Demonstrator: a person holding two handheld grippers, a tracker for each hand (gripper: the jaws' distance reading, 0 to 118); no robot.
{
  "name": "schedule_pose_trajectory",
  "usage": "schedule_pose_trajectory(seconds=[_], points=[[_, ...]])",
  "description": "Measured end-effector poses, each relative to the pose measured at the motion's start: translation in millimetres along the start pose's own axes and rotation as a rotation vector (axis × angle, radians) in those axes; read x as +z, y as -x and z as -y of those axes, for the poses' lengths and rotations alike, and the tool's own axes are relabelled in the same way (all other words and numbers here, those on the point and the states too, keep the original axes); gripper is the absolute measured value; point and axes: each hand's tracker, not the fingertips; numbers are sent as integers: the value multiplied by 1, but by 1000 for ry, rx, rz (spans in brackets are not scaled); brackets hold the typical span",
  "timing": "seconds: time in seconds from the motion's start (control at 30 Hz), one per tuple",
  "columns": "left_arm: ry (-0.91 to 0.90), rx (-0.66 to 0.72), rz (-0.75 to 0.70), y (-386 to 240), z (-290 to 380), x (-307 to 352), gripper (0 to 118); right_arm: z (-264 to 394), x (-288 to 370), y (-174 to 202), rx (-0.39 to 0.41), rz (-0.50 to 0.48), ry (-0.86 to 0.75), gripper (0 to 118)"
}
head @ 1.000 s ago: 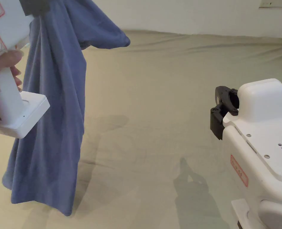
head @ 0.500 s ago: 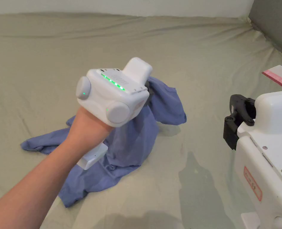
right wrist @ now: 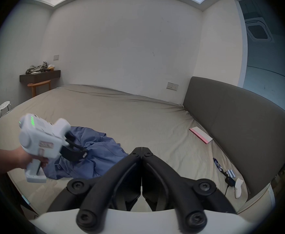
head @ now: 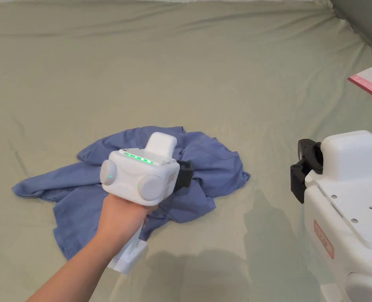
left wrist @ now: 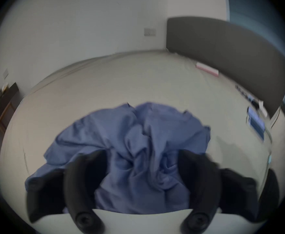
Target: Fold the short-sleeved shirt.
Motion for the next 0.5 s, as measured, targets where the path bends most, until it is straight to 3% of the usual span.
schedule_pose_trajectory(seconds=[0.13, 0.4, 0.47, 0.5], points=[[-193, 78, -30, 29, -13, 76, 107, -16, 5, 7, 30, -26, -47, 1], [-556, 140, -291, 56, -14, 258, 107, -70, 34, 41, 26, -78, -232, 1], [-590, 150, -381, 53, -5, 287, 91, -78, 41, 53, 28, -90, -264, 1], [-612, 152, -422, 49, 1, 299, 72, -81, 45, 61, 30, -98, -279, 1]])
